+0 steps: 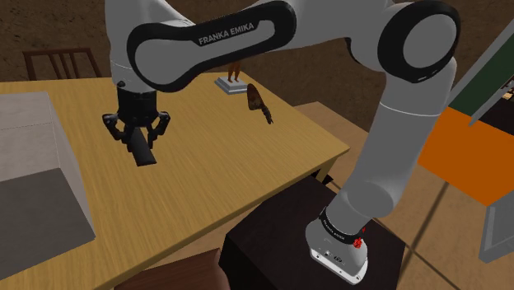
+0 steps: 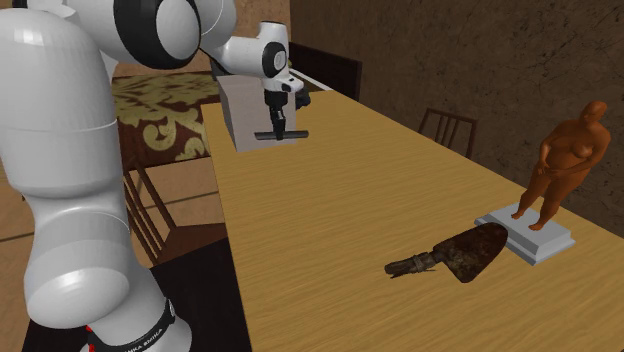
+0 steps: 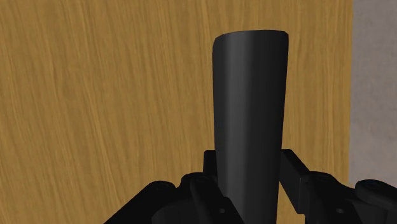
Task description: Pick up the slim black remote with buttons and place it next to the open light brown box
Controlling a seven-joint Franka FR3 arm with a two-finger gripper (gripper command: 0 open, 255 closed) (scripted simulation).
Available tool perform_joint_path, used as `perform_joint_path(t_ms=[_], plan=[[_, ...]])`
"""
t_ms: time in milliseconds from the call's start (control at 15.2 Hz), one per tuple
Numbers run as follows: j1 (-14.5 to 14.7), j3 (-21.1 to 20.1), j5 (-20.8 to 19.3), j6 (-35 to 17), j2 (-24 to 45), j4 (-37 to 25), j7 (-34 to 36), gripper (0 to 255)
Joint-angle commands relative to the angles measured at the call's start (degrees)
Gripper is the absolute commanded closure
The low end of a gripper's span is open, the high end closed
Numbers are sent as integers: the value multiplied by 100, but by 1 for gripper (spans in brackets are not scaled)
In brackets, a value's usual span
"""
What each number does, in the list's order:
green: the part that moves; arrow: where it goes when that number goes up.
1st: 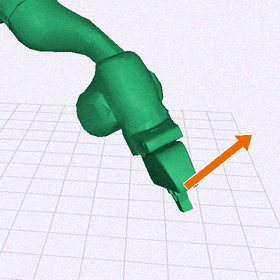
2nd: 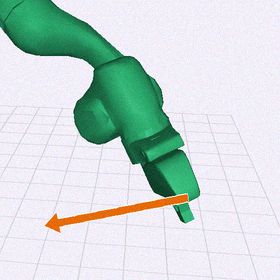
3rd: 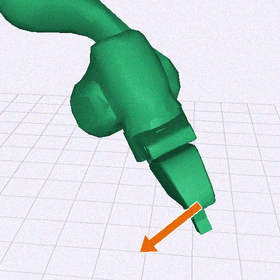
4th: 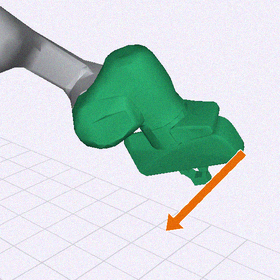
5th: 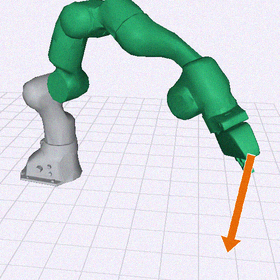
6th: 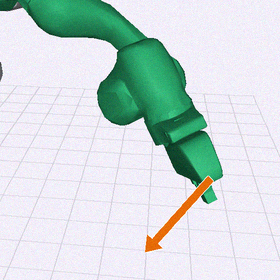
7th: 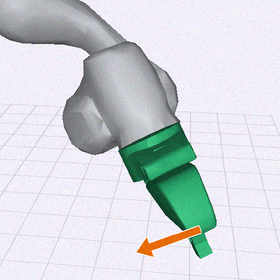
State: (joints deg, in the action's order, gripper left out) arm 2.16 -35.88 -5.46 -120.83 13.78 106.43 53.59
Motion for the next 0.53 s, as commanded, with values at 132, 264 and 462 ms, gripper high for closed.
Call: perform_joint_path(t_ms=[132,264,462], plan=[[33,33,-102,-264,138,148,56,255],[50,53,-155,-398,208,224,85,255],[79,87,-240,-596,322,327,133,255]])
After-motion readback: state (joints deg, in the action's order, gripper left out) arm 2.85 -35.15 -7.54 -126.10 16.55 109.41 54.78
